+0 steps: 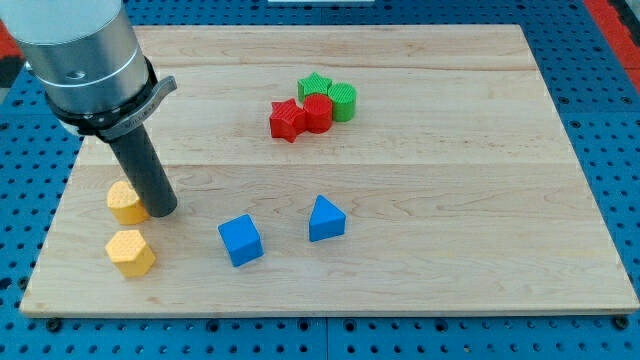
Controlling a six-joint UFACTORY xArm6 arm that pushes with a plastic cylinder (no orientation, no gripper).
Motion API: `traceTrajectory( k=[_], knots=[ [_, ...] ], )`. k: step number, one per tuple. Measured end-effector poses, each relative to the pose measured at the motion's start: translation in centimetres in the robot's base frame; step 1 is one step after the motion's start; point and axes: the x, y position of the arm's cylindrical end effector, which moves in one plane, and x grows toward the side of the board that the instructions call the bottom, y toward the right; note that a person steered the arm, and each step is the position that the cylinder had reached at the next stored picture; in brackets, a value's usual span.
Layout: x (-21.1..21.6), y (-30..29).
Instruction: Move yellow blocks towards bottom left corner of the board
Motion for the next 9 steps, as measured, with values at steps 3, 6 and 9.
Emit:
traceTrajectory(
  k=[3,6,9],
  knots=[
    [8.0,-3.9],
    [4.0,-4.1],
    [4.1,-2.2]
  ],
)
